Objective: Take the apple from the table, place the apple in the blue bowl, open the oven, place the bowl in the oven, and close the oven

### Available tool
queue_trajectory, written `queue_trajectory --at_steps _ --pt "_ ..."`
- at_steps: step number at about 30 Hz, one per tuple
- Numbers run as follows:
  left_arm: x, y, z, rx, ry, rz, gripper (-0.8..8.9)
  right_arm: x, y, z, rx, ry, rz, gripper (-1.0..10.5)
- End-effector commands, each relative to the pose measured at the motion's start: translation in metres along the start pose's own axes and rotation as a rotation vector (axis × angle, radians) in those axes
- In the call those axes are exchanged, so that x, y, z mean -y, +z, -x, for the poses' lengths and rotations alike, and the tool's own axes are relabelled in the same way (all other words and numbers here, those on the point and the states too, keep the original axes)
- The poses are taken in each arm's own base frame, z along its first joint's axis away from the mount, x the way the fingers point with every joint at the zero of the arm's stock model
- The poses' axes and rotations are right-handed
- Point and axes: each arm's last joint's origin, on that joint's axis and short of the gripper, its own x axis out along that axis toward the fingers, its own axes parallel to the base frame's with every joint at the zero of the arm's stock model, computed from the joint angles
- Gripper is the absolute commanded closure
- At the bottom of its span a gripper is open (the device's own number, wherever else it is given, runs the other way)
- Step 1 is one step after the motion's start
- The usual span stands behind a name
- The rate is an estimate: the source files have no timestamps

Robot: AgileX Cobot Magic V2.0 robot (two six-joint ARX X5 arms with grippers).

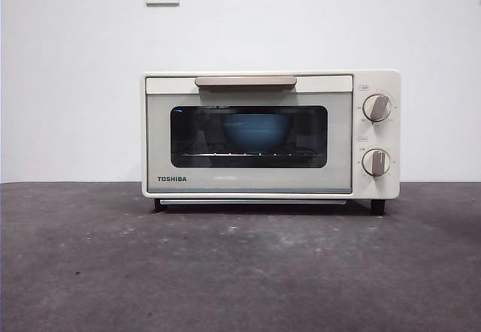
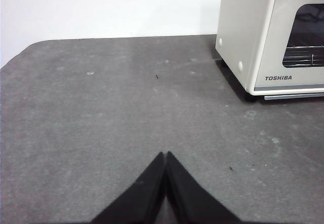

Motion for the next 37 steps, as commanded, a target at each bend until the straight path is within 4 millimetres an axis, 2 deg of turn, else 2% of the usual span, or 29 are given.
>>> queue_trajectory --at_steps 1,9,21,32,37 --pt "0.000 -0.007 -0.002 -0.016 0.006 0.010 8.06 0.012 -0.013 0.003 0.013 -0.028 0.037 9.4" --pt "0.000 -0.007 -0.002 -0.016 0.006 0.010 8.06 0.043 -0.069 0.024 0.216 -0.247 0.044 9.4" --pt "0.000 -0.007 -0.002 -0.016 0.006 0.010 8.06 0.052 -0.136 0.027 0.276 -0.365 0.041 9.4" --pt "0.000 -0.007 -0.002 -0.016 0.006 0.010 8.06 0.053 -0.165 0.022 0.074 -0.363 -0.005 9.4" --pt "0.000 -0.007 -0.002 -0.016 0.006 0.010 8.06 0.053 -0.163 0.023 0.092 -0.366 0.000 9.4"
